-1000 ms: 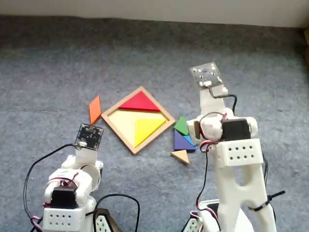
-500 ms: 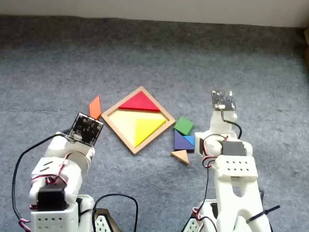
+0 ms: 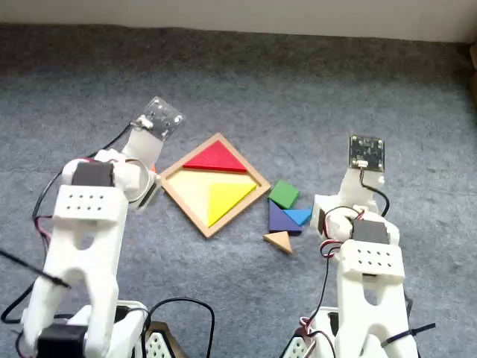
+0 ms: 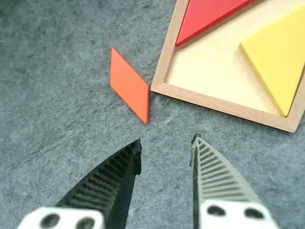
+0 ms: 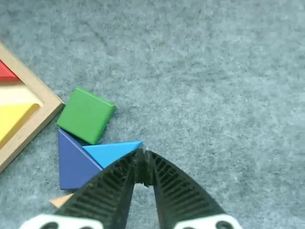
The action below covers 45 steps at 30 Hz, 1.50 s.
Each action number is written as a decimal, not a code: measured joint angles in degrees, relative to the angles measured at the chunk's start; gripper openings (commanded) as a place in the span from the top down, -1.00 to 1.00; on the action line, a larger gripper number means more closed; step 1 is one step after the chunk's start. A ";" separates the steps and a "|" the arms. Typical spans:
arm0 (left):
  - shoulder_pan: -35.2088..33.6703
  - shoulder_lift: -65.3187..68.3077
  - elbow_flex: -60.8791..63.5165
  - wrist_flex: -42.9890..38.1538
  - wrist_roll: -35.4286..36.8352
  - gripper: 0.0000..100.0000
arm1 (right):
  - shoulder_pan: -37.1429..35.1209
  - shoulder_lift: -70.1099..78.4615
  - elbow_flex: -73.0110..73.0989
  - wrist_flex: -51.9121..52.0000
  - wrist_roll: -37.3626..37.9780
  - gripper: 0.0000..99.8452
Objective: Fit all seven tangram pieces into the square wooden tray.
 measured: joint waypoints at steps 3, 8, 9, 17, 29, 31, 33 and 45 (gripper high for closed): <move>1.93 10.20 -5.63 0.00 0.00 0.62 | 0.00 0.00 0.00 0.00 0.00 0.96; 4.84 22.68 -14.77 -0.18 2.99 0.62 | 0.00 0.00 1.23 0.00 0.00 0.96; 5.10 24.70 -16.62 -0.18 3.60 0.62 | 0.00 0.00 1.49 0.00 0.00 0.96; 5.45 40.70 -28.92 -0.18 4.22 0.62 | 0.00 0.00 1.58 0.00 0.00 0.96; 5.45 51.52 -34.64 0.00 4.31 0.62 | 0.18 0.00 1.58 -2.29 0.00 0.96; 5.45 51.52 -35.08 2.73 4.22 0.62 | 0.18 0.00 1.58 -2.29 0.00 0.96; 5.45 51.52 -35.34 6.33 4.22 0.62 | 0.18 0.00 1.58 -2.29 0.00 0.96; 9.49 51.60 -35.52 23.82 4.48 0.96 | 0.18 0.00 1.58 -2.46 0.00 0.96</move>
